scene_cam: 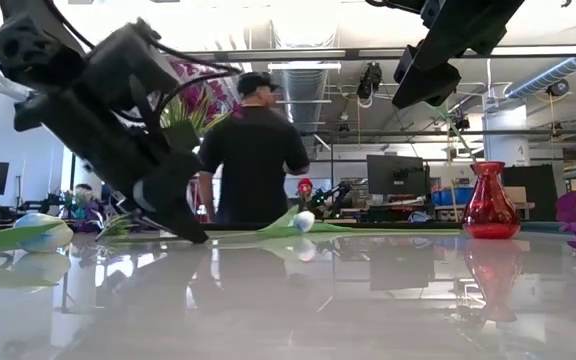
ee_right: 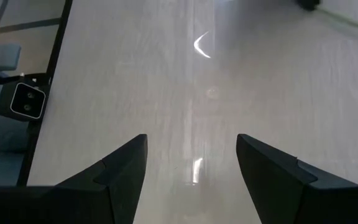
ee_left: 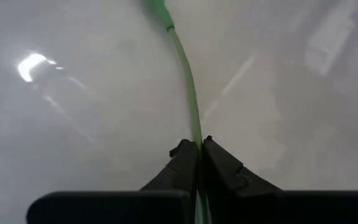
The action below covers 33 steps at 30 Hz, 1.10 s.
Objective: Sort flowers into vase by color
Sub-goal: Put the middle left white tulip into the red vase
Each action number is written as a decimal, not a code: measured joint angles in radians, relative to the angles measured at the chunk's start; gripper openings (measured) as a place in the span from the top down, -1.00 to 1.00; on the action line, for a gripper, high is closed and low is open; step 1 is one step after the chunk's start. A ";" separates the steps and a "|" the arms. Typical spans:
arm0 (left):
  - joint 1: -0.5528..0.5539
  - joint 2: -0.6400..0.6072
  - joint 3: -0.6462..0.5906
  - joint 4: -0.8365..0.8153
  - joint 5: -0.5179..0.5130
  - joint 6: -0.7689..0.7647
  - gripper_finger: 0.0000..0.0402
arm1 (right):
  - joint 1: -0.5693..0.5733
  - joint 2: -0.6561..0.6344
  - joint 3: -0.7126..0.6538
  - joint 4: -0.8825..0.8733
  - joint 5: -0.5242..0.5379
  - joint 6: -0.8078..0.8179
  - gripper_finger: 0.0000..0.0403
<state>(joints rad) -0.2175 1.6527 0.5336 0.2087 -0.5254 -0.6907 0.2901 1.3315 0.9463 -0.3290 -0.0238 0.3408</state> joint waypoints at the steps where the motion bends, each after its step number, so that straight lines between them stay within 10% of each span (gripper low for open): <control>1: -0.010 -0.001 0.005 -0.008 0.022 -0.001 1.00 | 0.000 0.000 0.000 0.000 0.000 0.000 -0.18; 13: -0.086 -0.011 0.022 -0.075 0.085 -0.105 0.94 | 0.000 0.000 0.000 -0.001 0.000 -0.004 -0.18; 22: -0.090 -0.064 0.036 -0.125 0.126 -0.063 0.37 | 0.000 0.000 0.000 -0.003 -0.002 -0.015 -0.18; 33: -0.017 0.039 0.139 -0.006 -0.087 0.213 -0.09 | 0.000 0.000 0.000 0.006 -0.001 -0.051 -0.18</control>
<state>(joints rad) -0.2347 1.6915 0.6729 0.2028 -0.6127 -0.4774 0.2901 1.3315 0.9463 -0.3228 -0.0250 0.2893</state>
